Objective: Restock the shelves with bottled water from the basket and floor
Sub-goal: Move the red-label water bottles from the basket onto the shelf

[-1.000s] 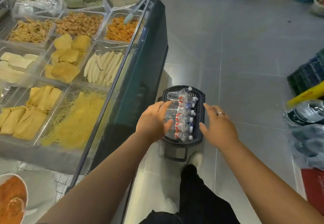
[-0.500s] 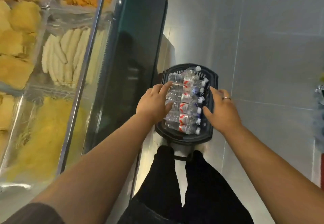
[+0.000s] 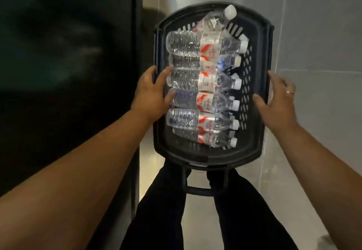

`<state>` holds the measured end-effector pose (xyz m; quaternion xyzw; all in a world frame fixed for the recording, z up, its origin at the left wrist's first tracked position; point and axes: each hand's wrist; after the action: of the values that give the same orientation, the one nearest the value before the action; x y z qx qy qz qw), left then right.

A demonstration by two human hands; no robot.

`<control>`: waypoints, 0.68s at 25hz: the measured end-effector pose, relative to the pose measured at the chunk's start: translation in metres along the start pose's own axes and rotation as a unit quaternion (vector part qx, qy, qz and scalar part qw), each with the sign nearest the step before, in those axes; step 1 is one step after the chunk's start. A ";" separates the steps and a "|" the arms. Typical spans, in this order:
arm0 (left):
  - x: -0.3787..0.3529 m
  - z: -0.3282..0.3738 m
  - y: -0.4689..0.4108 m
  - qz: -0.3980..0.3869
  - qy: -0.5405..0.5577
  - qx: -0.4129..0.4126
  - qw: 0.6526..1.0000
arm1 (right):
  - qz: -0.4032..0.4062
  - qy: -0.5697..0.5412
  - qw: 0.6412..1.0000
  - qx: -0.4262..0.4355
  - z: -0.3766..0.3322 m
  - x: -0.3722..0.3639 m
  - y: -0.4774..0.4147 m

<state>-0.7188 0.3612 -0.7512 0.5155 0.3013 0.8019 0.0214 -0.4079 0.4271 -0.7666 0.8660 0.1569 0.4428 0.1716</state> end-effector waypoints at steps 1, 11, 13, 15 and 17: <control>-0.013 -0.004 -0.009 0.001 0.019 0.027 0.999 | -0.003 -0.039 0.999 -0.002 0.011 -0.008 -0.009; -0.056 -0.033 -0.040 0.042 0.315 0.059 0.946 | 0.022 -0.122 0.992 0.017 0.036 -0.040 -0.046; -0.058 -0.033 -0.041 0.045 0.331 0.060 0.941 | 0.030 -0.125 0.992 0.014 0.033 -0.041 -0.047; -0.056 -0.032 -0.042 0.048 0.341 0.063 0.937 | 0.040 -0.129 0.991 0.013 0.031 -0.041 -0.044; -0.057 -0.032 -0.043 0.049 0.350 0.064 0.933 | 0.049 -0.144 0.988 0.014 0.033 -0.041 -0.042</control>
<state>-0.7311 0.3619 -0.8284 0.2170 0.3151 0.9104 -0.1575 -0.4089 0.4420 -0.8325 0.9298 0.0941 0.3187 0.1583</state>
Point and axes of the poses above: each hand's wrist, its own y-axis away from the middle knuckle, its own x-axis out of the back of the hand, z = x × y, and after that the axes turned 4 degrees about x, right-handed
